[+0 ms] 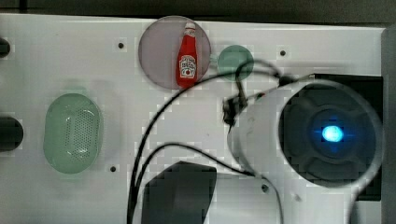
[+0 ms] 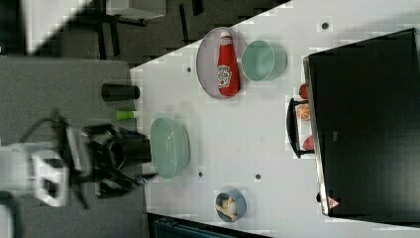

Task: Drag mug forwards.

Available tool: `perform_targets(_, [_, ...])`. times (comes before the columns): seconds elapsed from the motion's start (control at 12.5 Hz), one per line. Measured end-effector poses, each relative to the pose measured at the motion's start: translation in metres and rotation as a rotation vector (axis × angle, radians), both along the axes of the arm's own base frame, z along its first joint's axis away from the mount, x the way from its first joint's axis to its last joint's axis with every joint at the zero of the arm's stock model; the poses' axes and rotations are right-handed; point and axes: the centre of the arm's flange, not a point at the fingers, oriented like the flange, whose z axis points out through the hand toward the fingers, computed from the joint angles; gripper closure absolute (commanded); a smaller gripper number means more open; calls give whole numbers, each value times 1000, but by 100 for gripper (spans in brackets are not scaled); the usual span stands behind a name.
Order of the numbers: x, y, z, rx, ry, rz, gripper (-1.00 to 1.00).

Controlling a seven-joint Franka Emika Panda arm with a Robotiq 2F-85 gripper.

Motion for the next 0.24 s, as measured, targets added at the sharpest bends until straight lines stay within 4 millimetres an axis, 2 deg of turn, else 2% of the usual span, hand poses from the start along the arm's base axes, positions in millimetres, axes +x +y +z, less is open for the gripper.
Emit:
perform_targets(0.16, [-10, 7, -40, -21, 80, 22, -100])
perform_targets(0.24, [-11, 13, -49, -21, 101, 34, -100])
